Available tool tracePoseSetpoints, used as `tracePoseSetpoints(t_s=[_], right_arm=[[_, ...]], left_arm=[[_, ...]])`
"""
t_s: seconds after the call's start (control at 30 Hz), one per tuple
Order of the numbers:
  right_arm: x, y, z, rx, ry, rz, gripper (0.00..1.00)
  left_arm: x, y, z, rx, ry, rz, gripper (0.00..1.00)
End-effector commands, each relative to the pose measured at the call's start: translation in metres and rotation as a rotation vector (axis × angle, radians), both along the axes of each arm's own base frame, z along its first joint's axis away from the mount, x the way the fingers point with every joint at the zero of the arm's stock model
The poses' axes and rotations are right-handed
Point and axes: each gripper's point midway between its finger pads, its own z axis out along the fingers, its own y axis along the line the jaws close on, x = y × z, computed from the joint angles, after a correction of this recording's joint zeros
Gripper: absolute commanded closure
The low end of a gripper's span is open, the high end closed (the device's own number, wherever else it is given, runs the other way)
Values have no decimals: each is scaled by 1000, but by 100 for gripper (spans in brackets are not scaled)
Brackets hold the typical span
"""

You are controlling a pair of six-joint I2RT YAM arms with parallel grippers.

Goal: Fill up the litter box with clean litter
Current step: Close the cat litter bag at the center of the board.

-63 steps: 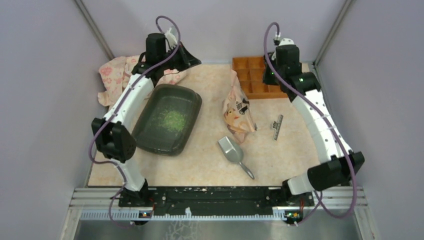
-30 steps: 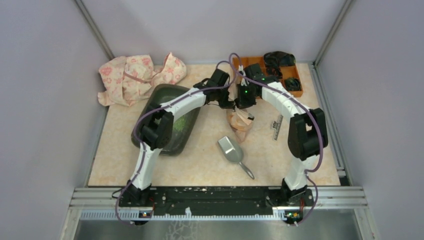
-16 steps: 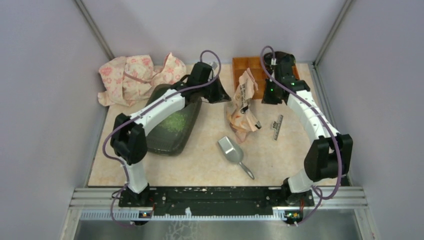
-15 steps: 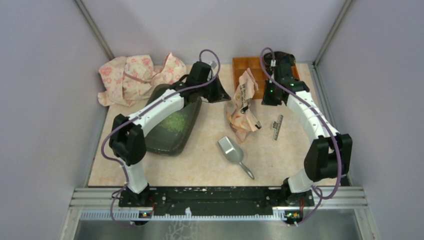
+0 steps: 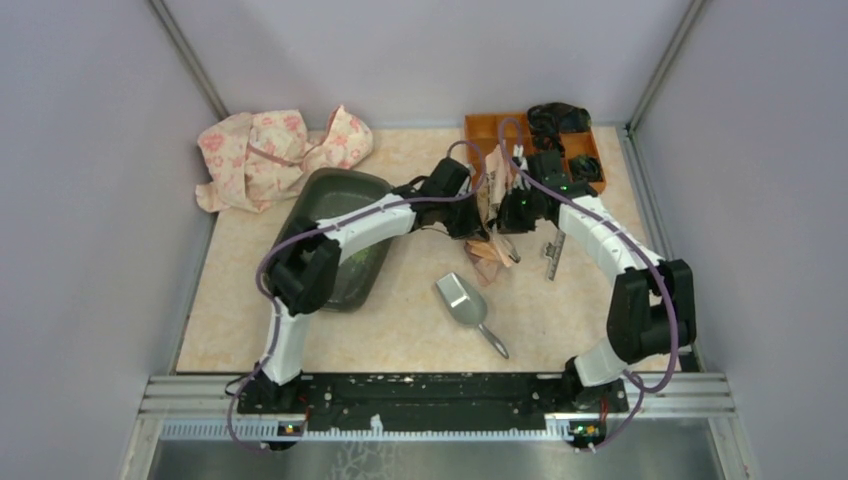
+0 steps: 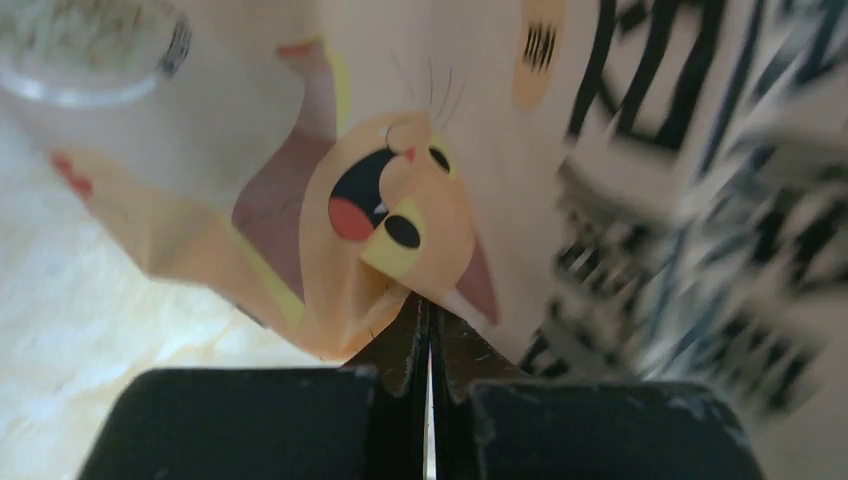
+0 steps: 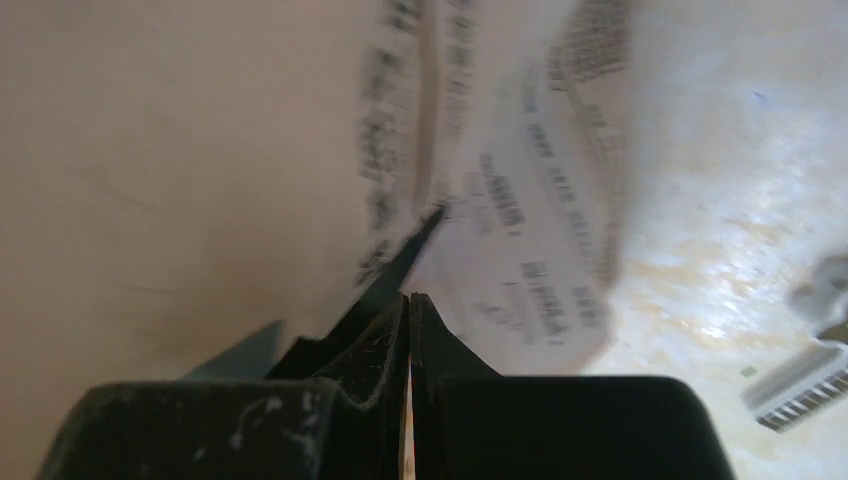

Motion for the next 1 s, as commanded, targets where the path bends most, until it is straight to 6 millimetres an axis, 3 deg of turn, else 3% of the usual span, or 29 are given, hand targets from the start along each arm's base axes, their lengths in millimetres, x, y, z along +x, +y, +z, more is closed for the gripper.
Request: tracePoseSetpoints(t_s=[0.0,0.03,0.13,0.23,0.27,0.3,0.4,0.47,0.63,0.73,0.97], right_arm=[[6,49,54,199,-114,129,100],[4,45,51,174,-99,115,100],[11,1,45,-76,-105,6,100],[17,-37,76,-252,-186,-91,100],[19,-45,92,-290,-234,-112,98],[20,-49,111,-314,-292,-121,89],[20,-53,152,-399,-423,-108,48],[21,-52,166,-391,-463,-97,33],[30,-39,193,-328,-535,-70,29],[37,-29,208,-283,-575,-47,21],[80,-25,182,-334,-518,-6,21]], left_arm=[[34,-38,44,-99,-100,-6,100],[35,-37,43,-87,-99,-9,100],[29,-20,41,-57,-100,-1,100],[23,-1,51,-80,-117,10,100],[21,5,55,-80,-124,14,100],[20,11,59,-76,-129,16,100],[20,26,75,-77,-153,24,100],[21,34,86,-79,-172,31,100],[32,57,94,-54,-194,67,88],[38,69,93,-54,-191,75,81],[40,76,97,-79,-185,72,66]])
